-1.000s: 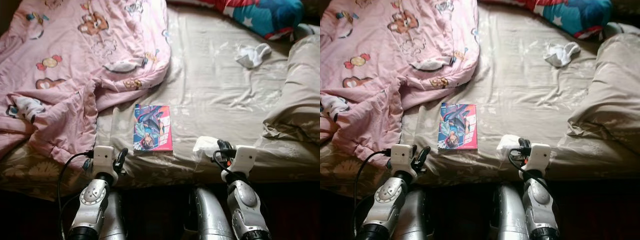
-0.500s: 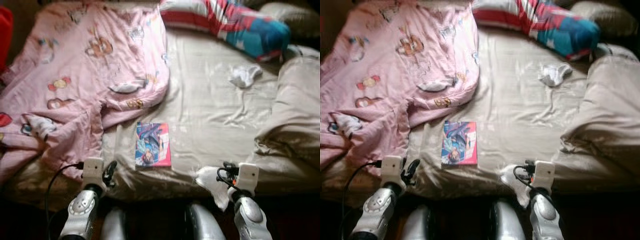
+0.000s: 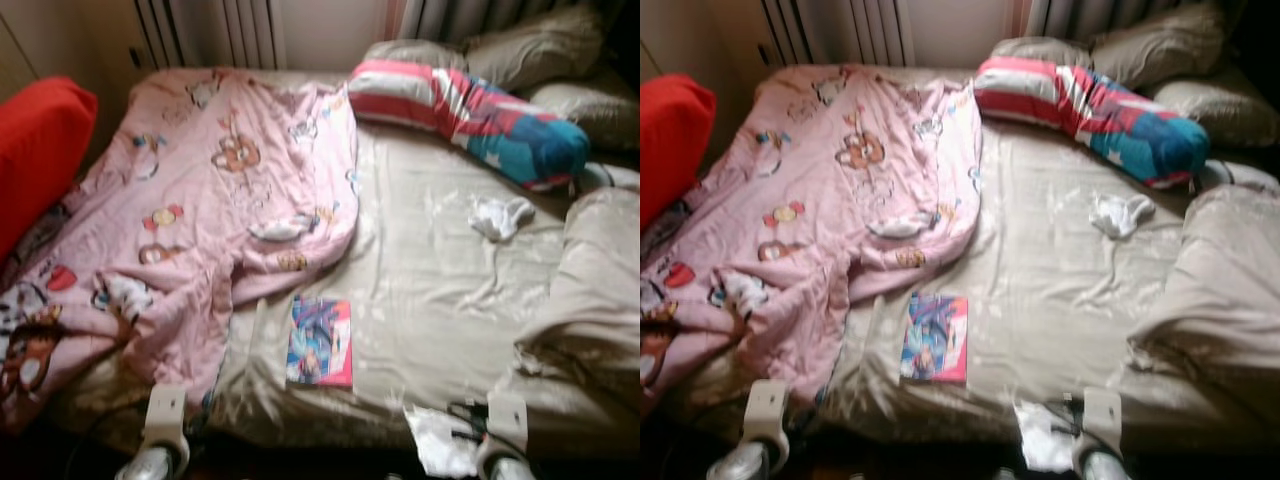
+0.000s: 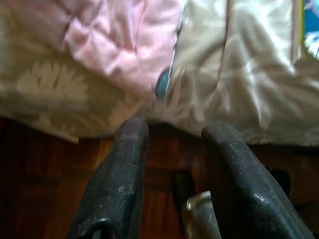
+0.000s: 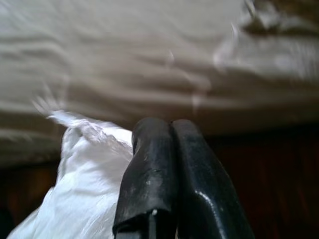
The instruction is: Clean up the room
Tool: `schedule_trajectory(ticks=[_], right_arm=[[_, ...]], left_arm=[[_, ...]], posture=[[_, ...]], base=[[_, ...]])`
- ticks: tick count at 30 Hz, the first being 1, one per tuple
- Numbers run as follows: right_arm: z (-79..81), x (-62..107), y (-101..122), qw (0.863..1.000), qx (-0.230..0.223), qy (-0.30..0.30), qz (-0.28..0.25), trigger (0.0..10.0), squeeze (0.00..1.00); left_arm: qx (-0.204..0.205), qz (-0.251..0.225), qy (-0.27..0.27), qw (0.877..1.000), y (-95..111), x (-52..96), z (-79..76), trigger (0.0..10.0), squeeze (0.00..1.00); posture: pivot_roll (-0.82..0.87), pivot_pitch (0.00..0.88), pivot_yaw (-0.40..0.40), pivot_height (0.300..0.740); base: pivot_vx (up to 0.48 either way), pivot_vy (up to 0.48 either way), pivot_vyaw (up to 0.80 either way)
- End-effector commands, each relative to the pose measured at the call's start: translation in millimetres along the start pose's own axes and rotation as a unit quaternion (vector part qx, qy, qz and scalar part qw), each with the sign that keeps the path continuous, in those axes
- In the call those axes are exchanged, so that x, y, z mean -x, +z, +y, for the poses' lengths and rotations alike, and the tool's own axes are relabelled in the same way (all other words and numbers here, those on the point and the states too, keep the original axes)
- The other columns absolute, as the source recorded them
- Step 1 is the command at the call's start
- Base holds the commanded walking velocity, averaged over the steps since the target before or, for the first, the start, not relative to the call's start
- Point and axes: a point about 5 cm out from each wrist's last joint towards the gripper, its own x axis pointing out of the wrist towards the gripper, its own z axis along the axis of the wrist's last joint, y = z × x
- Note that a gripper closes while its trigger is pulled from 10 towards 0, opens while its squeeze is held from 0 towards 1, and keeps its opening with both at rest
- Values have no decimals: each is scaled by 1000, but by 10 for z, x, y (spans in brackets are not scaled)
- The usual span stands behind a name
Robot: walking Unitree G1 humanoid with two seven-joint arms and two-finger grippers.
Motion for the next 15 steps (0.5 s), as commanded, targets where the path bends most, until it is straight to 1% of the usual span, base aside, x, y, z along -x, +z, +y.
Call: schedule_trajectory(ticks=[1,2,3,7,10,14,15], right_arm=[[-82,57,-224,998,-8,-22,50,10000,0],[-82,57,-224,998,-8,-22,50,10000,0],[-68,67,-266,998,-9,-22,61,10000,0],[38,69,-286,998,-10,-2,65,10000,0],[66,67,-288,998,-12,4,68,10000,0],[87,64,-284,997,-13,12,69,10000,0],[106,62,-281,997,-11,17,70,10000,0]], left_arm=[[0,40,6,999,-182,47,14,10000,0],[0,40,6,999,-182,47,14,10000,0],[1,46,6,999,-211,54,10,10000,0],[-1,54,2,999,-254,63,-16,10000,0],[-9,67,-4,998,-311,75,-55,10000,0],[-6,69,-3,998,-322,77,-63,10000,0],[-5,68,-3,998,-315,73,-66,10000,0]], posture=[[12,79,-40,728],[12,79,-40,728],[17,77,-39,728],[5,76,-36,728],[6,80,-34,728],[5,87,-36,728],[1,106,-39,728]], base=[[0,0,0],[0,0,0],[0,0,0],[0,0,0],[0,0,0],[0,0,0],[0,0,0]])
